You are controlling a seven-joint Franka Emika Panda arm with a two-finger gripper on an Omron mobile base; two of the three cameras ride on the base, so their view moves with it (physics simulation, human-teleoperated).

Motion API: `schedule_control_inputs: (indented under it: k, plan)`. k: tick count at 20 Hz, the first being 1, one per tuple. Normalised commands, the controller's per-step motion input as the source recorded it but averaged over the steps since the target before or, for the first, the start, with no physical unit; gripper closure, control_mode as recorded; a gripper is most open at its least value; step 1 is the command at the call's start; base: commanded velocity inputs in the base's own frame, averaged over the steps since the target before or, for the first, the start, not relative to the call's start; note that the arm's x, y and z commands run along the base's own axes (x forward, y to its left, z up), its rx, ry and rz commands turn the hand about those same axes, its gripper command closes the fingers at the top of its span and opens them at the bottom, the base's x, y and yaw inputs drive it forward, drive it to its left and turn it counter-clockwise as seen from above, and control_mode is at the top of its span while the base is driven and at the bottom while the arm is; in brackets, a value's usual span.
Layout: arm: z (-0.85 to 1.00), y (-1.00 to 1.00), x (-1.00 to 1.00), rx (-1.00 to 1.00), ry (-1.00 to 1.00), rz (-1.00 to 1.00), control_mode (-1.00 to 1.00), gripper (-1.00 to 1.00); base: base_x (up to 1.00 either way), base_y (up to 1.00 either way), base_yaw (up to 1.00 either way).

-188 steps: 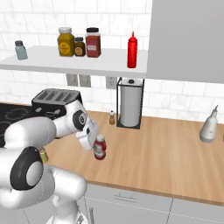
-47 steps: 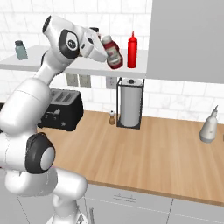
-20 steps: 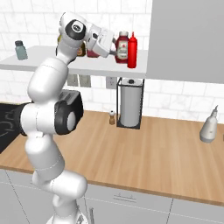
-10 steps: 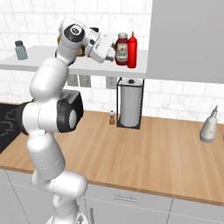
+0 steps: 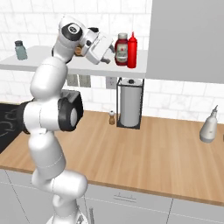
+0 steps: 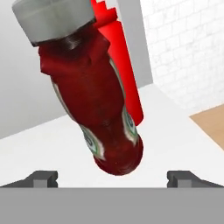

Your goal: Put the shaker and condiment bottle from the counter next to their counterparts in the cabinet.

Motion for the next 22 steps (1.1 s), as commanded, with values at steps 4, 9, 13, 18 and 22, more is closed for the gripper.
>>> schedule_control_inputs:
  k: [4,9,13,18,22]
  plan:
    - [-0.13,0.76,-0.04,0.00,-0.03,0.10,-1.00,-1.00,0.00,0.00,0.00]
    - [-0.27,0.65,-0.58,-0.01,-0.07,0.36,-1.00,-1.00,0.00,0.00,0.00]
    - [-0.36,0.63,-0.55,-0.01,-0.10,0.59,-1.00,-1.00,0.00,0.00,0.00]
    - [-0.30,0.50,-0.32,-0.01,-0.19,0.63,-1.00,-1.00,0.00,0.00,0.00]
    - [-0.26,0.36,-0.44,0.00,-0.09,0.68,-1.00,-1.00,0.00,0.00,0.00]
